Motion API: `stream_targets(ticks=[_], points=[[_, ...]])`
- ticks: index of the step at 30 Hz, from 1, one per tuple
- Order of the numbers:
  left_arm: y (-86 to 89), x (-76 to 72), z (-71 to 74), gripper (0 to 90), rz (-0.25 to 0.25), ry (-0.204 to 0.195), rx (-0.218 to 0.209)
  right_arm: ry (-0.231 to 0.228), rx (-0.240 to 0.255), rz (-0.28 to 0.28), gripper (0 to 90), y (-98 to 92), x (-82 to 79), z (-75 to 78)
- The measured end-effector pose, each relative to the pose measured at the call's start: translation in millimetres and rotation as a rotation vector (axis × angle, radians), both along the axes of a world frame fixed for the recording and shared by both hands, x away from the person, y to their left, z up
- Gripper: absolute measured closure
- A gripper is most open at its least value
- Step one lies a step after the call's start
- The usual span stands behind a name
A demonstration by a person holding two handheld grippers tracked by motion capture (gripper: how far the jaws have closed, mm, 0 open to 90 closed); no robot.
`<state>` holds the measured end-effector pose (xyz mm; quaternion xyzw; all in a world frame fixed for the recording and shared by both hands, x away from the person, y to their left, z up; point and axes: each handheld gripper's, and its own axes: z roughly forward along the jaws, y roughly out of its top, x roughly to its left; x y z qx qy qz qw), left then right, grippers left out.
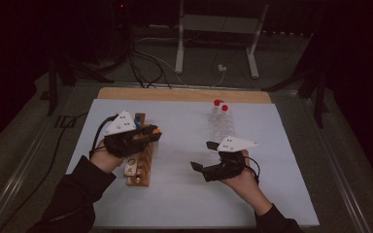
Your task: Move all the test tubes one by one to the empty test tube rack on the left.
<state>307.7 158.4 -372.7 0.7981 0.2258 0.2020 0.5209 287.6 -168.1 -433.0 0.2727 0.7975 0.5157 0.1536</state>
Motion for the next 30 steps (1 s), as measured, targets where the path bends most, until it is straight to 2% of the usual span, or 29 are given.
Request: stream_targets(ticks=[4, 11, 16, 18, 21, 26, 28, 30], points=[[16.3, -1.1, 4.6, 71.9, 0.055, -0.018, -0.025, 0.007, 0.021, 0.002, 0.0, -3.0, 1.0, 1.8], [37.0, 3.1, 4.7, 71.9, 0.127, -0.024, -0.03, 0.008, 0.02, -0.001, 0.0, -5.7, 1.5, 2.8], [43.7, 7.9, -7.1, 71.9, 0.169, -0.029, -0.031, 0.008, 0.021, -0.001, 0.0, -5.8, 1.7, 2.5], [46.5, 10.7, -13.5, 71.9, 0.182, -0.021, -0.048, 0.004, 0.018, -0.003, 0.0, -5.9, 1.8, 2.4], [49.4, 14.6, -22.7, 71.9, 0.197, -0.004, -0.052, -0.007, 0.02, -0.009, 0.0, -7.2, 1.6, 2.5], [51.8, 17.6, -35.6, 71.9, 0.22, 0.019, -0.036, -0.003, 0.025, -0.01, 0.0, -8.6, 2.1, 2.2], [52.1, 19.0, -41.5, 71.9, 0.227, 0.042, -0.034, -0.002, 0.021, -0.011, 0.0, -8.7, 2.2, 1.7], [50.2, 19.9, -48.2, 71.8, 0.23, 0.054, -0.014, 0.004, 0.025, -0.01, 0.0, -8.8, 2.8, 1.2]])
